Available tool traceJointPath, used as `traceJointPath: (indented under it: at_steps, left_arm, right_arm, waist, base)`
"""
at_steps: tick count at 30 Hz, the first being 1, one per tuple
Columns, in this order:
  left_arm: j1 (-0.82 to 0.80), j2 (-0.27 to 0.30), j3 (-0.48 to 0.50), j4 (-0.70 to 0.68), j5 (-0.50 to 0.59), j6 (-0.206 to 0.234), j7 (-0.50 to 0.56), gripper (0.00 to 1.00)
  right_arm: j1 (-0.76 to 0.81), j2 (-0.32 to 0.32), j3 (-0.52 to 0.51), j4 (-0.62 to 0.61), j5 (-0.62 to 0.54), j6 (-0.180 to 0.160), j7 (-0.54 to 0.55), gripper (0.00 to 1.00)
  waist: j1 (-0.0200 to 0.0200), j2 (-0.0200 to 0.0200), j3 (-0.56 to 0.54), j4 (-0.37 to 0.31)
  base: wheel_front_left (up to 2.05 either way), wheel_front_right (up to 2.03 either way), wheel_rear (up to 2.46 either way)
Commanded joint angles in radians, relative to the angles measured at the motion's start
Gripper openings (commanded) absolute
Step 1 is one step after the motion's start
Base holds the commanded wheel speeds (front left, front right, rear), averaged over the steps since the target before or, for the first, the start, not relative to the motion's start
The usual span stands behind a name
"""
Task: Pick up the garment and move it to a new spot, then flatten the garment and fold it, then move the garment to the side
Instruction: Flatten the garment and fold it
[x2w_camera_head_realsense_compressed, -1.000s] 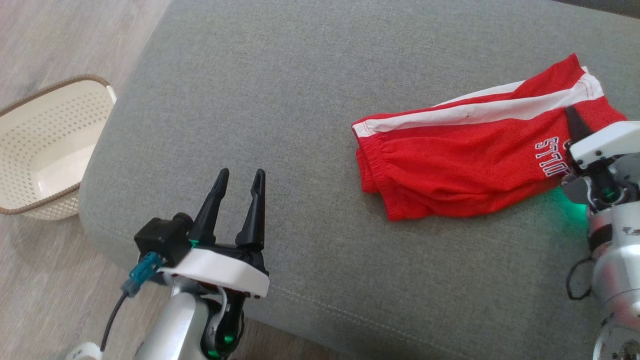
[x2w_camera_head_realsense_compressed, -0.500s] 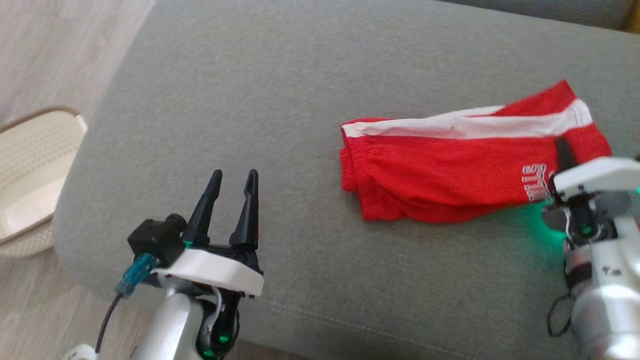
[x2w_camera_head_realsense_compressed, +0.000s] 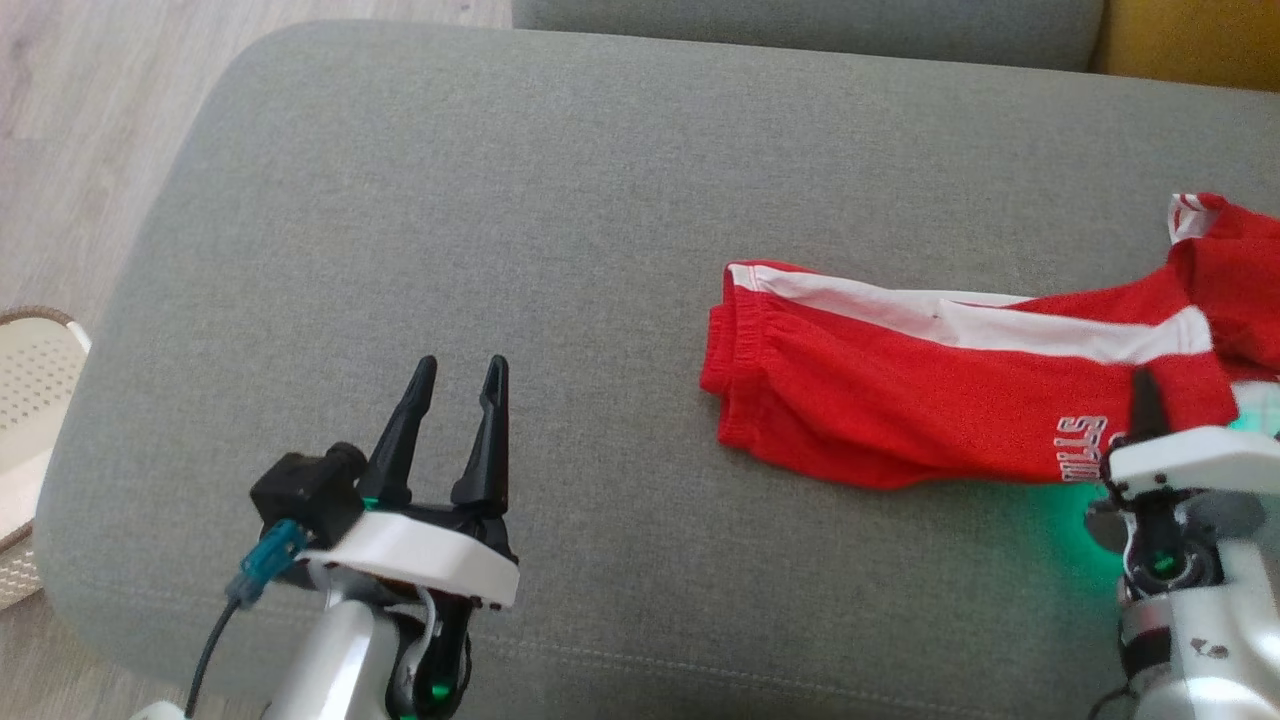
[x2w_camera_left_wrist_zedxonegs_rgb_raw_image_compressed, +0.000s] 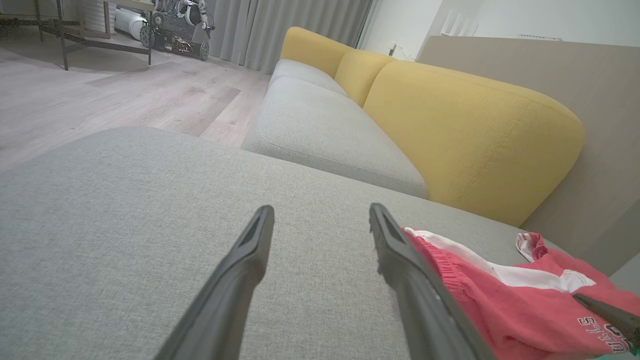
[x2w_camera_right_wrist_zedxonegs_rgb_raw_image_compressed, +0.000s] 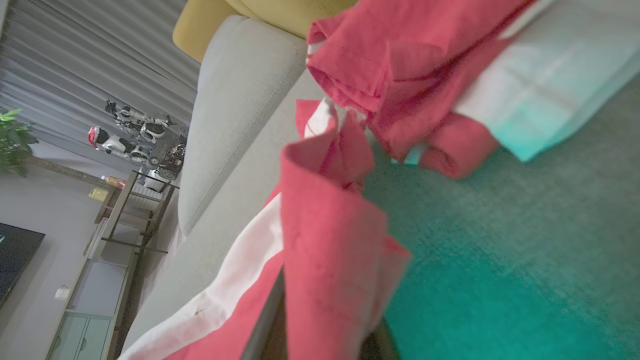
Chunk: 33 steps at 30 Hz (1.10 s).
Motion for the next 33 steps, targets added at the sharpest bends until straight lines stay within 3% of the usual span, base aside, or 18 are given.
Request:
traceJointPath:
  at_steps: [1, 6, 16, 29, 30, 31, 32, 33]
  left_arm:
    - [-0.024, 0.005, 0.028, -0.027, 0.009, -0.005, -0.008, 1.0]
    - [-0.02, 0.005, 0.025, -0.021, 0.007, -0.008, -0.008, 1.0]
    - [0.008, 0.005, 0.039, -0.007, 0.017, -0.018, -0.008, 1.0]
    - [0.022, 0.005, 0.025, -0.003, 0.011, -0.015, -0.008, 1.0]
    - [0.023, 0.005, 0.024, -0.003, 0.009, -0.014, -0.008, 1.0]
    - [0.024, 0.005, 0.023, -0.003, 0.008, -0.013, -0.008, 1.0]
    - [0.024, 0.005, 0.022, -0.003, 0.007, -0.012, -0.008, 1.0]
    - [0.024, 0.005, 0.021, -0.003, 0.005, -0.011, -0.008, 1.0]
  right_arm:
    - [-0.046, 0.006, 0.028, -0.048, -0.005, -0.001, -0.013, 0.0]
    - [-0.07, 0.013, 0.089, -0.116, 0.02, -0.001, -0.034, 0.0]
    - [-0.005, 0.014, 0.4, -0.244, 0.191, -0.001, -0.09, 0.0]
    - [-0.009, 0.014, 0.644, -0.179, 0.241, -0.001, -0.148, 0.0]
    - [-0.011, 0.014, 0.663, -0.173, 0.248, -0.001, -0.145, 0.13]
    - [-0.012, 0.014, 0.682, -0.167, 0.251, -0.001, -0.143, 0.69]
    - [-0.013, 0.014, 0.698, -0.162, 0.258, -0.001, -0.144, 1.0]
    - [-0.015, 0.014, 0.714, -0.157, 0.265, -0.001, -0.141, 1.0]
  waist:
    - [0.0, 0.0, -0.001, 0.002]
    - [0.0, 0.0, -0.014, 0.022]
    - [0.0, 0.0, -0.046, 0.075]
    - [0.0, 0.0, -0.047, 0.147]
    - [0.0, 0.0, -0.045, 0.151]
    - [0.0, 0.0, -0.043, 0.154]
    - [0.0, 0.0, -0.041, 0.158]
    - [0.0, 0.0, -0.037, 0.161]
  base:
    - [0.0, 0.0, 0.0]
    - [0.0, 0.0, 0.0]
    - [0.0, 0.0, 0.0]
    - [0.0, 0.0, 0.0]
    - [0.0, 0.0, 0.0]
    - [0.0, 0.0, 0.0]
    - [0.0, 0.0, 0.0]
    - [0.0, 0.0, 0.0]
